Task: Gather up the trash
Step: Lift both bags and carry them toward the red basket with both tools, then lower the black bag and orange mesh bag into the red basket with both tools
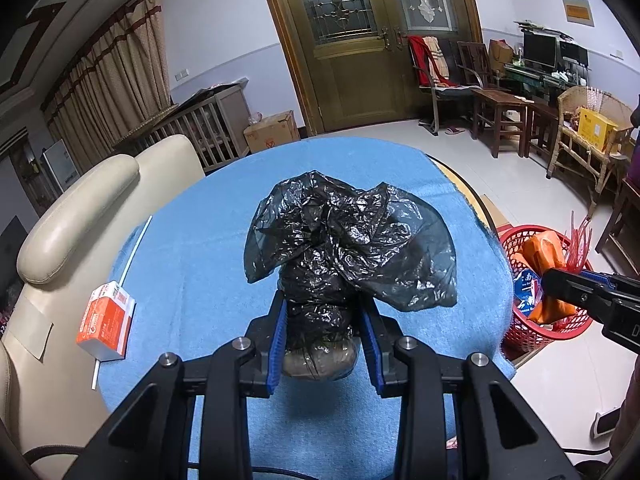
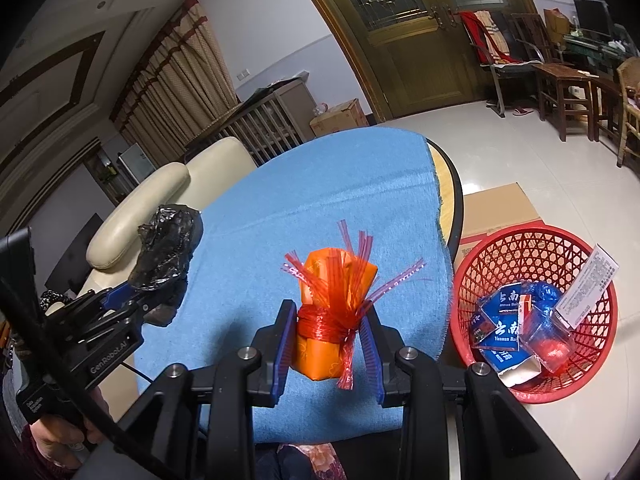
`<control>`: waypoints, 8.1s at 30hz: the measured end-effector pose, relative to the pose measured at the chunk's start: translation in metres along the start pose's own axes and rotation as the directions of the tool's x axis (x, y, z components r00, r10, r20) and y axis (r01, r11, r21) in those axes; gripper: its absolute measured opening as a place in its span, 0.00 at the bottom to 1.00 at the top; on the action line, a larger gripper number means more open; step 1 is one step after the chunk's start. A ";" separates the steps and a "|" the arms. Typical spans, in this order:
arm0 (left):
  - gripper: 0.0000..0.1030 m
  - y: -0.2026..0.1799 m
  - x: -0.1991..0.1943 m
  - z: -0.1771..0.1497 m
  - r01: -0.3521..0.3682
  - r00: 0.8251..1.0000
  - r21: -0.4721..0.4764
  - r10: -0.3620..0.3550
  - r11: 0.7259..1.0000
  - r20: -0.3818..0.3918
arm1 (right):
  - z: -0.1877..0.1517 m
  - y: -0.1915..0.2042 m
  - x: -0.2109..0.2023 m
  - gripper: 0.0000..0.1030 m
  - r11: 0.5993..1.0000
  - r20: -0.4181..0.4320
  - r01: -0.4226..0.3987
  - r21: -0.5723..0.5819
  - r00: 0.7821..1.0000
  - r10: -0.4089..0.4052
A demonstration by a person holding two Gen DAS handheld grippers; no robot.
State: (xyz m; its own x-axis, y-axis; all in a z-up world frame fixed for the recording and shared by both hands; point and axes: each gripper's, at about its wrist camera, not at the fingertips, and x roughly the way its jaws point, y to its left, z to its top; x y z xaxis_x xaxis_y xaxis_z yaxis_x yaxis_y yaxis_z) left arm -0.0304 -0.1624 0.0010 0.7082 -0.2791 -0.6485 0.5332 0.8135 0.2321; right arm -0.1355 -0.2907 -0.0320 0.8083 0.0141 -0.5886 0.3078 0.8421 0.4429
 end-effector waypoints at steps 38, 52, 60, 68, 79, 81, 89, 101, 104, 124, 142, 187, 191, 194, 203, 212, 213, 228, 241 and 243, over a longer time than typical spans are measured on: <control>0.35 0.002 0.008 0.001 0.016 1.000 0.029 -0.016 0.999 -0.007 | -0.002 -0.008 0.001 0.33 1.000 -0.002 0.006 0.030 1.000 -0.006; 0.35 0.001 0.010 0.001 0.020 1.000 0.044 -0.019 0.999 -0.012 | -0.002 -0.008 0.000 0.33 0.999 0.000 0.008 0.035 1.000 -0.008; 0.35 0.000 0.010 0.002 0.022 1.000 0.052 -0.022 0.998 -0.013 | -0.003 -0.011 -0.002 0.33 0.999 0.004 0.013 0.045 1.000 -0.013; 0.35 -0.001 0.011 0.002 0.027 1.000 0.064 -0.026 0.998 -0.017 | -0.005 -0.014 -0.003 0.33 0.998 0.004 0.019 0.057 1.000 -0.019; 0.35 0.000 0.015 0.003 0.034 0.999 0.074 -0.032 0.997 -0.028 | -0.007 -0.017 -0.004 0.33 0.997 0.001 0.025 0.073 1.000 -0.025; 0.35 0.000 0.015 0.004 0.035 0.999 0.077 -0.033 0.996 -0.030 | -0.007 -0.018 -0.004 0.33 0.997 0.000 0.028 0.077 1.000 -0.028; 0.35 0.000 0.019 0.007 0.042 0.999 0.093 -0.038 0.995 -0.037 | -0.006 -0.022 -0.007 0.33 0.995 0.001 0.035 0.096 0.999 -0.035; 0.35 0.001 0.024 0.007 0.050 0.998 0.112 -0.046 0.992 -0.043 | -0.005 -0.026 -0.010 0.33 0.993 0.003 0.041 0.114 0.999 -0.042; 0.35 0.000 0.024 0.006 0.050 0.998 0.118 -0.045 0.992 -0.043 | -0.006 -0.027 -0.010 0.33 0.992 0.002 0.041 0.117 0.999 -0.042; 0.35 -0.003 0.030 0.008 0.072 0.997 0.180 -0.064 0.981 -0.046 | -0.009 -0.042 -0.013 0.33 0.987 0.006 0.051 0.155 0.999 -0.053; 0.35 -0.012 0.038 0.011 0.098 0.995 0.256 -0.089 0.962 -0.046 | -0.009 -0.068 -0.023 0.33 0.974 0.025 0.071 0.216 0.997 -0.078; 0.35 -0.020 0.046 0.019 0.178 0.983 0.443 -0.180 0.879 -0.039 | -0.012 -0.148 -0.062 0.33 0.910 0.087 0.146 0.389 0.977 -0.194; 0.35 -0.019 0.044 0.018 0.185 0.981 0.458 -0.188 0.869 -0.038 | -0.012 -0.153 -0.066 0.33 0.904 0.092 0.149 0.400 0.975 -0.201; 0.35 -0.017 0.044 0.016 0.189 0.980 0.473 -0.193 0.861 -0.040 | -0.013 -0.158 -0.068 0.33 0.899 0.096 0.151 0.412 0.973 -0.207; 0.36 -0.015 0.046 0.022 0.213 0.976 0.491 -0.211 0.845 -0.061 | -0.013 -0.171 -0.068 0.34 0.885 0.093 0.154 0.439 0.972 -0.215; 0.36 -0.019 0.053 0.028 0.236 0.971 0.507 -0.226 0.829 -0.083 | -0.015 -0.183 -0.064 0.34 0.872 0.079 0.161 0.462 0.972 -0.222; 0.36 -0.019 0.055 0.029 0.239 0.970 0.508 -0.228 0.827 -0.085 | -0.015 -0.184 -0.063 0.34 0.871 0.078 0.163 0.464 0.972 -0.223; 0.36 -0.021 0.066 0.035 0.254 0.967 0.518 -0.234 0.817 -0.104 | -0.011 -0.190 -0.060 0.34 0.861 0.068 0.172 0.478 0.970 -0.232; 0.54 -0.017 0.067 0.045 0.278 0.959 0.483 -0.268 0.830 -0.090 | -0.002 -0.191 -0.056 0.35 0.859 0.062 0.187 0.476 0.968 -0.245; 0.59 -0.014 0.064 0.047 0.267 0.961 0.477 -0.271 0.837 -0.062 | 0.000 -0.190 -0.054 0.35 0.859 0.065 0.193 0.473 0.965 -0.253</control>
State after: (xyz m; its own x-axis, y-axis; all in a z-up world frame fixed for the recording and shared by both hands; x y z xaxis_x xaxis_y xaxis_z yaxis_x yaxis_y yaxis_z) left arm 0.0299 -0.2155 -0.0096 0.5073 -0.4569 -0.7306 0.8562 0.3631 0.3675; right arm -0.2373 -0.4516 -0.0848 0.7350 -0.2344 -0.6363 0.6584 0.4711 0.5870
